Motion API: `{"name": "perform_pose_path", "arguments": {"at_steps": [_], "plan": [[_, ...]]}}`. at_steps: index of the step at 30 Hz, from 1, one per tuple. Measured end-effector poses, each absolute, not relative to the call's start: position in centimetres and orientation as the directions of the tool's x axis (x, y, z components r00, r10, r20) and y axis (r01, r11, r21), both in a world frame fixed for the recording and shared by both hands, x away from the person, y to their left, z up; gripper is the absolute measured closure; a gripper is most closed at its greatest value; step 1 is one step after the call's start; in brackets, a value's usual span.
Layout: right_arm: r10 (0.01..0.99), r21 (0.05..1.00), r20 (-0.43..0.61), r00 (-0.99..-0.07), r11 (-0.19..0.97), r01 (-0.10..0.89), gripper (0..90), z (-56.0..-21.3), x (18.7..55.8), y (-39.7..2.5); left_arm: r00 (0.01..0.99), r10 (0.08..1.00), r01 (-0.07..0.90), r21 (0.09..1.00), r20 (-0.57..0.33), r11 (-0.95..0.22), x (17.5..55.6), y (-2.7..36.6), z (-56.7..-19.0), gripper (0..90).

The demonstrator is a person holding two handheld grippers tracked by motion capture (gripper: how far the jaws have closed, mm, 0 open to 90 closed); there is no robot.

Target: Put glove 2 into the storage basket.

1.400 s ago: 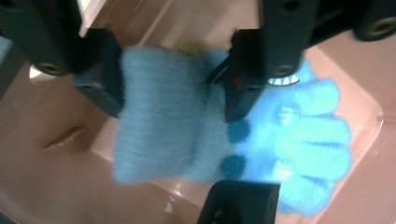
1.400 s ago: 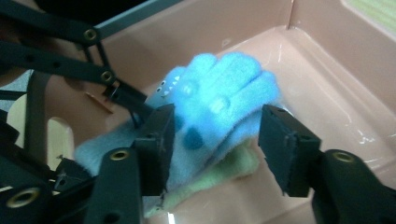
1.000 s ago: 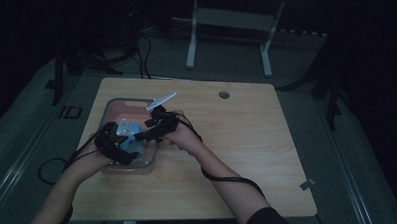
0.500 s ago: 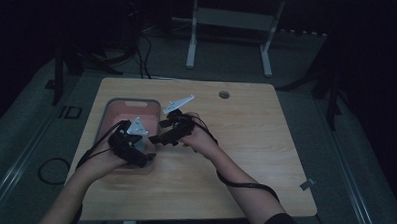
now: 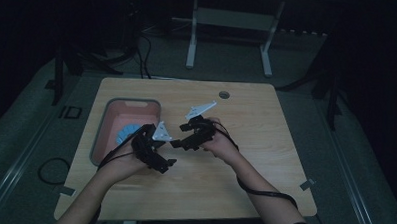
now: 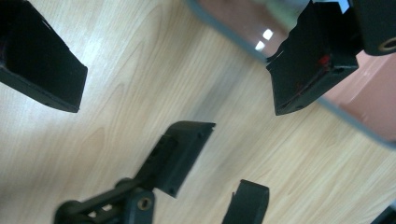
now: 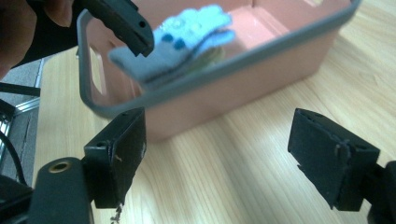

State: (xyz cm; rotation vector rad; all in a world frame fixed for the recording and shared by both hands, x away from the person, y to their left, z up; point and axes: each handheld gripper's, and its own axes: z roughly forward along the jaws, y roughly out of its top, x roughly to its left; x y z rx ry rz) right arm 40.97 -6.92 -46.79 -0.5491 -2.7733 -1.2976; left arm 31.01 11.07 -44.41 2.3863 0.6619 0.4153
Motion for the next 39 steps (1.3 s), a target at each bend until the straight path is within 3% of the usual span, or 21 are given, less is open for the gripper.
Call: {"name": "perform_pose_path", "arguments": {"at_steps": [39], "plan": [[0.419, 0.742, 0.221, -0.881, 0.514, 0.430, 18.9, -52.1, 38.3, -19.5, 0.934, 0.355, 0.243, 0.656, 0.041, -0.715, 29.6, 1.8, -49.8, 4.3]]}}
